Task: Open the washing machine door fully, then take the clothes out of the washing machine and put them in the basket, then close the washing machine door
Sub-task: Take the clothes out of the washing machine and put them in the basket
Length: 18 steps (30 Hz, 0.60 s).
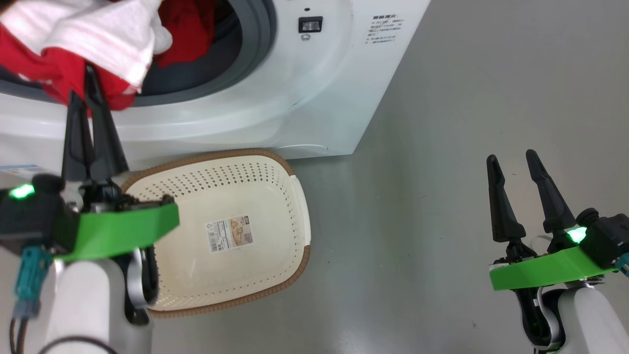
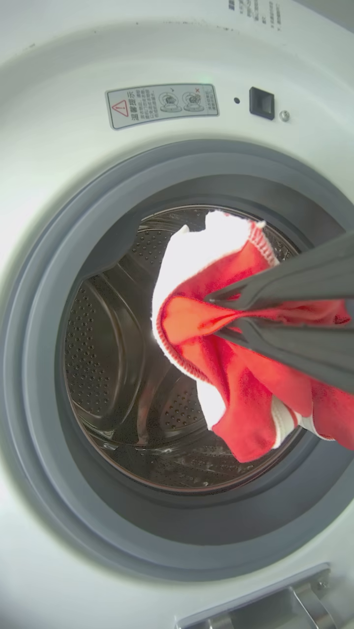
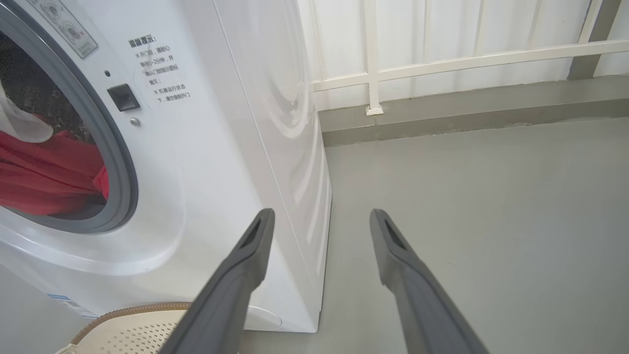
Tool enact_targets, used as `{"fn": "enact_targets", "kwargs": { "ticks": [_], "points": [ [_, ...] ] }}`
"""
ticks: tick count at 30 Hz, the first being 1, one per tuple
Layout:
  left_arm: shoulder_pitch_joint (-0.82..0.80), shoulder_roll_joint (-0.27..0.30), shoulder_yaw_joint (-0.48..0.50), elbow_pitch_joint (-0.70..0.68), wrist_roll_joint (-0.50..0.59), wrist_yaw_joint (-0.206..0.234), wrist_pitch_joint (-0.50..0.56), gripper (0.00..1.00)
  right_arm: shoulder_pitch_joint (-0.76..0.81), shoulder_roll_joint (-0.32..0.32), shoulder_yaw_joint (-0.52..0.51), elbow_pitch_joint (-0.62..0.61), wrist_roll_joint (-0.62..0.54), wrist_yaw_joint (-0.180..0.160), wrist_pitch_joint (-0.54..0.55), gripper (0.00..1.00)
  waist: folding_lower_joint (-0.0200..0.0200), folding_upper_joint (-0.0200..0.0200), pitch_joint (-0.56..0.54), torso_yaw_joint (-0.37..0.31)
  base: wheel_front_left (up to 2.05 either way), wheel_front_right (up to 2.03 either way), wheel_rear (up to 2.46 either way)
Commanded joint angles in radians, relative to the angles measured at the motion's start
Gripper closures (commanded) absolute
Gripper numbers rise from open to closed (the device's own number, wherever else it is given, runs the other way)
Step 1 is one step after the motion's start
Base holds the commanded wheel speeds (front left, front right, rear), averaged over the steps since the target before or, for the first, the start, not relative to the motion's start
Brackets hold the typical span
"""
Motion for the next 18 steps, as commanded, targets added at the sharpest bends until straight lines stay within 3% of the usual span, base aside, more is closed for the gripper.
{"fn": "enact_targets", "kwargs": {
  "ticks": [1, 12, 18],
  "points": [
    [0.022, 0.019, 0.019, -0.049, -0.01, 0.008, -0.008, 1.0, 0.027, -0.007, 0.018, -0.026, -0.006, 0.0, -0.006, 0.0, 0.0, -0.0001, 0.0, 0.0, 0.0, 0.0, 0.0],
    [0.053, 0.019, -0.048, -0.287, 0.032, 0.068, -0.008, 1.0, 0.028, -0.007, 0.018, -0.027, -0.007, 0.0, -0.006, 0.0, 0.0, -0.0001, 0.004, 0.01, 0.0, 0.0, 0.0],
    [0.077, 0.019, -0.07, -0.281, 0.034, 0.089, -0.008, 1.0, 0.028, -0.008, 0.024, -0.025, -0.006, 0.0, -0.006, 0.0, 0.0, -0.0001, 0.004, 0.008, 0.0, 0.0, 0.0]
  ]
}}
